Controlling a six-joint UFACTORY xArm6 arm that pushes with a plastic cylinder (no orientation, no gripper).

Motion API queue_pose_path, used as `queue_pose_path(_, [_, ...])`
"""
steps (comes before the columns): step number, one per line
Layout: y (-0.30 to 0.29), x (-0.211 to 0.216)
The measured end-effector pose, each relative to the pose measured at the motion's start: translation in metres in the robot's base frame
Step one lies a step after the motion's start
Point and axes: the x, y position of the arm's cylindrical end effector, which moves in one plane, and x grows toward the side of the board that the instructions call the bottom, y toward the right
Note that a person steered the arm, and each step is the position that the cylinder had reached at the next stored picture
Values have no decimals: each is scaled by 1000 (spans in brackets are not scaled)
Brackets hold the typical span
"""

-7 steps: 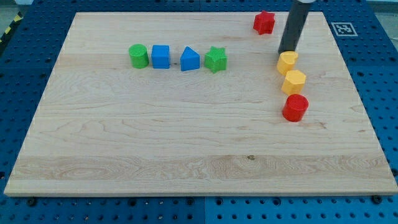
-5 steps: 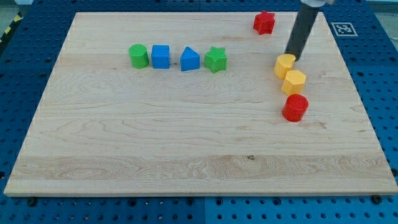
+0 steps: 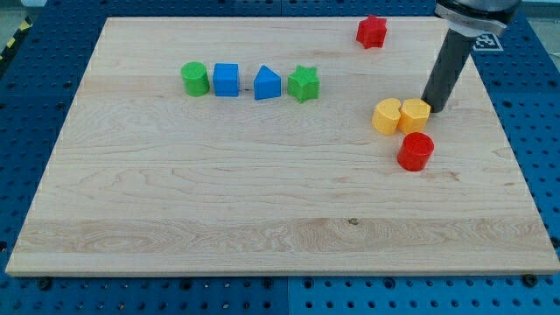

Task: Separate the yellow heart and yellow hexagon

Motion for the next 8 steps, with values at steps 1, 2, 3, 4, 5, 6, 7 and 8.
queue_pose_path(1, [0,2])
queue_pose_path(2, [1,10])
queue_pose_path(3, [3,11])
queue_pose_path(4, [0,9])
queue_pose_path(5, [-19,0])
queue_pose_path(6, [-30,-1])
queue_pose_path(7, [-46,-1])
queue_pose_path(8, [-76,-1])
